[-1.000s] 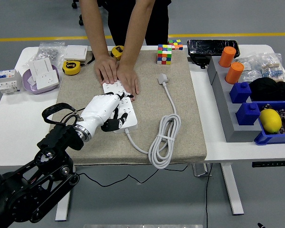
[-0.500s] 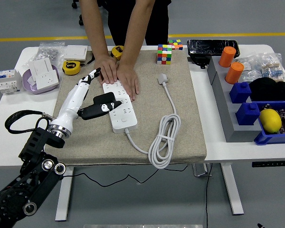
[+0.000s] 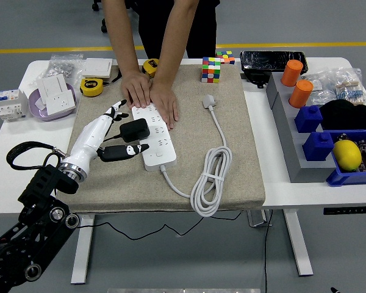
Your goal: Pick up the plug,place it near the board,insert it into the board,press the button
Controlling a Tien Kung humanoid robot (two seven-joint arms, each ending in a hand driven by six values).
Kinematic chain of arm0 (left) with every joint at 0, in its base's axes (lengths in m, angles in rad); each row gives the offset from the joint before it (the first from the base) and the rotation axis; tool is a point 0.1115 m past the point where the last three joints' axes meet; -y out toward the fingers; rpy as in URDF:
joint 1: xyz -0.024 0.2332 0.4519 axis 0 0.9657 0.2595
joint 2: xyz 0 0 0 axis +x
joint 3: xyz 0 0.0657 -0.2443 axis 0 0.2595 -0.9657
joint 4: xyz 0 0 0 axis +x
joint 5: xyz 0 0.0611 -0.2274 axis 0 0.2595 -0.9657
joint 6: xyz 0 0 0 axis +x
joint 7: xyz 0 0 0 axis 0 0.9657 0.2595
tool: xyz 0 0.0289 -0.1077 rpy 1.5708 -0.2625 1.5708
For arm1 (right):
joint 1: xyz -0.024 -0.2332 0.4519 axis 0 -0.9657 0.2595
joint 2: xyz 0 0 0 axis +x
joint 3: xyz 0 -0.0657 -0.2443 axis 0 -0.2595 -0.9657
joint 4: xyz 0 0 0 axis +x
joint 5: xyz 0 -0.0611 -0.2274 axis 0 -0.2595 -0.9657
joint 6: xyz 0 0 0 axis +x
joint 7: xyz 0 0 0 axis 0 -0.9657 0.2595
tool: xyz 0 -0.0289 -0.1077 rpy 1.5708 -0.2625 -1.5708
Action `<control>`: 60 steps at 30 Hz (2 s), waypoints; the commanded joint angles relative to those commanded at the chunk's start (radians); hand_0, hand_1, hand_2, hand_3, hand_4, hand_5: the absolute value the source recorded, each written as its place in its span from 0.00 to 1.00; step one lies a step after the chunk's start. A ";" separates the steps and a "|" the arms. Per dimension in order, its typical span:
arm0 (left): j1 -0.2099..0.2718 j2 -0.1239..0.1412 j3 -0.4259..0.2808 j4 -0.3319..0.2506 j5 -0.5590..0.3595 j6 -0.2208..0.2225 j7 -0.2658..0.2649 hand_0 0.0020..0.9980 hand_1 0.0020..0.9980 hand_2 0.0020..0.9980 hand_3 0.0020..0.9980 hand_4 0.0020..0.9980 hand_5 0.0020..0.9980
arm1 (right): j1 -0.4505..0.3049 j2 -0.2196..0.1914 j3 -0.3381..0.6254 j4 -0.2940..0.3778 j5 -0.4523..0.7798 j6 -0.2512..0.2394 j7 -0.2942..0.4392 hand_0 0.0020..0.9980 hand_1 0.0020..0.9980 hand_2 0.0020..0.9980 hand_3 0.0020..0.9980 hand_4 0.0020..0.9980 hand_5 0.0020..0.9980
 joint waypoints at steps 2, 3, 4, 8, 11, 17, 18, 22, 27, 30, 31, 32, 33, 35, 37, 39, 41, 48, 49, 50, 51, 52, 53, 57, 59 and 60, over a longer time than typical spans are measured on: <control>-0.023 0.013 0.044 0.007 0.026 -0.009 0.009 0.26 0.21 0.33 0.98 0.84 0.20 | 0.002 -0.001 -0.002 0.000 0.000 0.000 0.000 0.84 0.75 0.76 0.79 1.00 0.95; -0.030 0.016 0.057 0.009 0.033 -0.012 0.012 0.16 0.05 0.15 0.87 0.54 0.00 | 0.002 -0.001 -0.003 0.000 0.001 0.000 0.000 0.84 0.75 0.76 0.79 1.00 0.94; -0.039 0.019 0.073 0.012 0.042 -0.019 0.018 0.16 0.05 0.15 0.87 0.54 0.00 | 0.003 -0.001 -0.004 0.000 0.002 0.000 0.000 0.84 0.75 0.76 0.79 1.00 0.94; -0.069 0.027 0.136 0.021 0.070 -0.053 0.044 0.16 0.05 0.15 0.87 0.54 0.00 | 0.003 -0.004 -0.005 0.000 0.000 0.000 -0.001 0.84 0.75 0.76 0.79 1.00 0.94; -0.084 0.030 0.176 0.030 0.082 -0.075 0.059 0.13 0.03 0.14 0.86 0.65 0.00 | 0.003 -0.005 -0.004 0.000 -0.002 0.001 -0.002 0.84 0.75 0.76 0.79 1.00 0.94; -0.092 0.027 0.218 0.054 0.104 -0.101 0.078 0.13 0.02 0.14 0.86 0.67 0.00 | 0.001 -0.004 -0.008 0.000 -0.001 0.001 -0.002 0.84 0.75 0.76 0.79 1.00 0.94; -0.093 0.026 0.221 0.059 0.103 -0.102 0.079 0.13 0.02 0.14 0.86 0.67 0.00 | 0.001 -0.004 -0.008 0.000 -0.001 0.001 -0.002 0.84 0.75 0.76 0.79 1.00 0.94; -0.091 0.021 0.237 0.083 0.087 -0.132 0.090 0.12 0.02 0.14 0.85 0.67 0.00 | 0.001 -0.004 -0.010 0.000 0.000 0.002 -0.002 0.84 0.75 0.75 0.79 1.00 0.94; -0.091 0.018 0.244 0.102 0.077 -0.132 0.085 0.13 0.02 0.14 0.87 0.67 0.00 | 0.001 -0.004 -0.009 0.000 0.000 0.001 -0.002 0.84 0.75 0.75 0.78 1.00 0.94; -0.095 0.019 0.241 0.108 0.069 -0.128 0.077 0.13 0.02 0.14 0.87 0.67 0.00 | 0.002 -0.004 -0.009 0.000 0.001 0.001 -0.002 0.84 0.75 0.75 0.78 1.00 0.94; -0.096 0.019 0.239 0.108 0.069 -0.126 0.075 0.13 0.02 0.14 0.87 0.67 0.00 | 0.003 -0.004 -0.008 0.000 0.001 0.001 -0.002 0.84 0.75 0.75 0.78 1.00 0.94; -0.097 0.020 0.237 0.107 0.068 -0.124 0.073 0.13 0.02 0.14 0.87 0.67 0.00 | 0.003 -0.004 -0.007 0.000 0.001 0.001 -0.002 0.84 0.75 0.75 0.78 1.00 0.94; -0.097 0.020 0.236 0.106 0.068 -0.123 0.071 0.13 0.02 0.14 0.87 0.68 0.00 | 0.003 -0.004 -0.008 0.000 0.002 0.000 -0.002 0.84 0.75 0.75 0.79 1.00 0.94; -0.098 0.021 0.233 0.103 0.067 -0.120 0.069 0.13 0.02 0.14 0.87 0.68 0.00 | 0.003 -0.004 -0.006 0.000 0.001 0.001 -0.003 0.84 0.75 0.75 0.79 1.00 0.94; -0.098 0.020 0.231 0.102 0.069 -0.121 0.069 0.13 0.02 0.14 0.87 0.68 0.00 | 0.003 -0.004 -0.005 0.000 0.001 0.001 -0.003 0.84 0.75 0.75 0.79 1.00 0.94; -0.098 0.021 0.230 0.102 0.070 -0.126 0.070 0.13 0.02 0.14 0.86 0.68 0.00 | 0.003 -0.003 -0.005 0.000 0.001 0.001 -0.003 0.84 0.75 0.75 0.78 1.00 0.94; -0.096 0.022 0.229 0.104 0.068 -0.130 0.071 0.13 0.02 0.14 0.86 0.68 0.00 | 0.002 -0.003 -0.005 0.000 0.002 0.000 -0.002 0.84 0.75 0.75 0.78 1.00 0.94; -0.091 0.028 0.229 0.112 0.062 -0.136 0.070 0.13 0.02 0.14 0.86 0.68 0.00 | 0.003 -0.002 -0.007 0.000 0.006 0.000 -0.001 0.84 0.75 0.75 0.78 1.00 0.94; -0.091 0.027 0.230 0.112 0.062 -0.137 0.071 0.13 0.02 0.14 0.86 0.68 0.00 | 0.002 -0.002 -0.006 0.000 0.006 0.000 -0.001 0.84 0.75 0.75 0.78 1.00 0.94; -0.092 0.026 0.231 0.111 0.062 -0.138 0.071 0.13 0.02 0.14 0.86 0.68 0.00 | 0.002 -0.002 -0.006 0.000 0.005 0.000 -0.001 0.84 0.75 0.75 0.78 1.00 0.94; -0.092 0.026 0.231 0.112 0.062 -0.139 0.071 0.13 0.02 0.14 0.85 0.68 0.00 | 0.002 -0.002 -0.006 0.000 0.005 0.000 -0.001 0.84 0.75 0.75 0.78 1.00 0.94; -0.092 0.026 0.232 0.112 0.062 -0.140 0.072 0.13 0.02 0.14 0.85 0.68 0.00 | 0.002 -0.002 -0.006 0.000 0.005 0.000 -0.001 0.84 0.75 0.75 0.78 1.00 0.94; -0.091 0.025 0.233 0.113 0.061 -0.142 0.072 0.13 0.02 0.14 0.85 0.68 0.00 | 0.003 -0.002 -0.006 0.000 0.006 0.000 -0.001 0.84 0.75 0.75 0.78 1.00 0.94; -0.092 0.026 0.240 0.113 0.058 -0.147 0.074 0.13 0.02 0.14 0.85 0.68 0.00 | 0.004 -0.002 -0.006 0.000 0.006 0.000 -0.001 0.84 0.75 0.75 0.78 1.00 0.94; -0.094 0.026 0.244 0.115 0.055 -0.149 0.074 0.13 0.02 0.14 0.85 0.68 0.00 | 0.004 -0.002 -0.006 0.000 0.006 0.000 -0.001 0.84 0.75 0.75 0.78 1.00 0.94; -0.094 0.025 0.244 0.116 0.056 -0.150 0.075 0.13 0.02 0.14 0.85 0.68 0.00 | 0.004 -0.002 -0.006 0.000 0.006 0.000 -0.001 0.84 0.75 0.75 0.78 1.00 0.94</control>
